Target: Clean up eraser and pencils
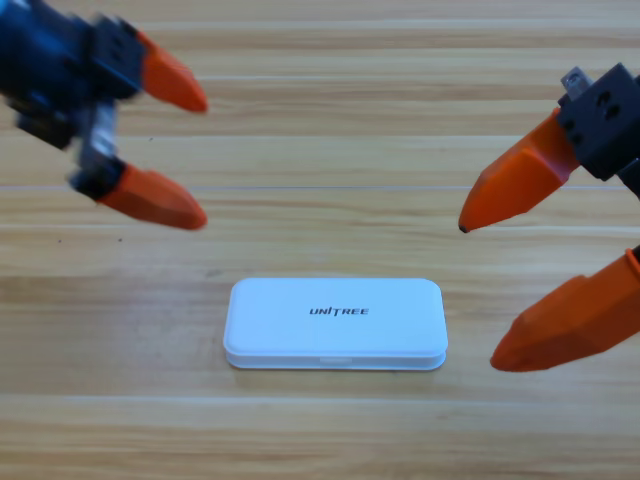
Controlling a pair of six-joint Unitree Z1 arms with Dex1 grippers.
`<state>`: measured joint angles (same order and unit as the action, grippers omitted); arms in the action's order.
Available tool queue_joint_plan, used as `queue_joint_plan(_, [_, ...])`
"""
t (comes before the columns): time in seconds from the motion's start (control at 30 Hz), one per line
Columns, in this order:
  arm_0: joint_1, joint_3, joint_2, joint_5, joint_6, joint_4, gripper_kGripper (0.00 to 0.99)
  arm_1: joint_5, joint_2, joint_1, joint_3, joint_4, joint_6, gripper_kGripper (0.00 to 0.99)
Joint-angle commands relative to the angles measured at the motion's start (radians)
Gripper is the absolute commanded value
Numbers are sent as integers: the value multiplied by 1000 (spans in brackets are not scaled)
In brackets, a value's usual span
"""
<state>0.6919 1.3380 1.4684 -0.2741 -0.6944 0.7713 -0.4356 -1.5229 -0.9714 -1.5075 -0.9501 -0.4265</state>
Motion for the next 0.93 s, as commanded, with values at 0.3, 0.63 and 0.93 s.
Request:
queue_joint_plan(0.3, [232,-49,-79,-96,27,-80,990,-15,-40,-16,35,34,2,931])
queue_joint_plan(0.63, [253,-62,-54,-63,30,-84,990,-14,-42,-16,35,34,2,931])
queue_joint_plan(0.93, [253,-63,-65,-48,36,-83,990,-14,-45,-16,35,34,3,931])
